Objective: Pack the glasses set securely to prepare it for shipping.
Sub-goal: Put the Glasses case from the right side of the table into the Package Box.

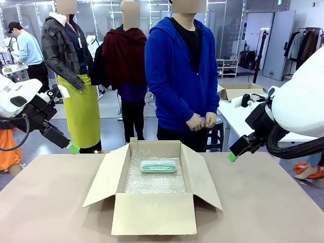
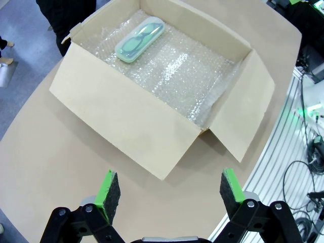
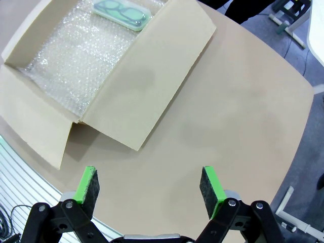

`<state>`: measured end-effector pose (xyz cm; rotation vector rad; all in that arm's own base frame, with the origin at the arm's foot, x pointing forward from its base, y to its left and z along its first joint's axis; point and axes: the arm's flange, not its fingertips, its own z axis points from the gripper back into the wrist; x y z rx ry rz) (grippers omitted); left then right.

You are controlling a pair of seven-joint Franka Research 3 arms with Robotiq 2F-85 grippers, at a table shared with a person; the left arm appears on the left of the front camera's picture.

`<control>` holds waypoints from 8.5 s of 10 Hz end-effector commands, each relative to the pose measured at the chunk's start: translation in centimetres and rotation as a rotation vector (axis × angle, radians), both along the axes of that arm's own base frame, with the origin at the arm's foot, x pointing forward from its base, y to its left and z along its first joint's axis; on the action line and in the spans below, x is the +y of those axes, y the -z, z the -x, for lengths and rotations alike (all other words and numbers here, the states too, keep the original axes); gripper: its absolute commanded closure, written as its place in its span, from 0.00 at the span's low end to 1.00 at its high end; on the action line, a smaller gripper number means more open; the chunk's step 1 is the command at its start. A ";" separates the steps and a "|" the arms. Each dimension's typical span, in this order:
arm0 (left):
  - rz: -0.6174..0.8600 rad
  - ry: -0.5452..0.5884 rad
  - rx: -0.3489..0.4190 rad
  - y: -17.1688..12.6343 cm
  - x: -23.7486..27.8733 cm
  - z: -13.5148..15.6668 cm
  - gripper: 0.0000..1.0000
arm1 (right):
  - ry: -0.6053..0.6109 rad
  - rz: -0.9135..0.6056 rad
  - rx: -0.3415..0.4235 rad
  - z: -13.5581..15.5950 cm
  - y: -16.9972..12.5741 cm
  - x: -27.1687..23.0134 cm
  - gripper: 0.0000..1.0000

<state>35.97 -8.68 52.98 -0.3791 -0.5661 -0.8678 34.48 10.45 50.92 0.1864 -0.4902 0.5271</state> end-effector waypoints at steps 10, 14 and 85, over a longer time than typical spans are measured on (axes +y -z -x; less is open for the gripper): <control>0.008 0.022 -0.002 -0.1 0.3 0.0 0.00 | 0.005 -0.001 -0.011 0.2 0.1 0.0 0.00; 0.008 0.022 -0.002 -0.1 0.3 0.0 0.00 | 0.005 -0.001 -0.011 0.2 0.1 0.0 0.00; 0.008 0.022 -0.002 -0.1 0.3 0.0 0.00 | -0.783 0.337 0.052 -16.9 7.9 29.7 0.59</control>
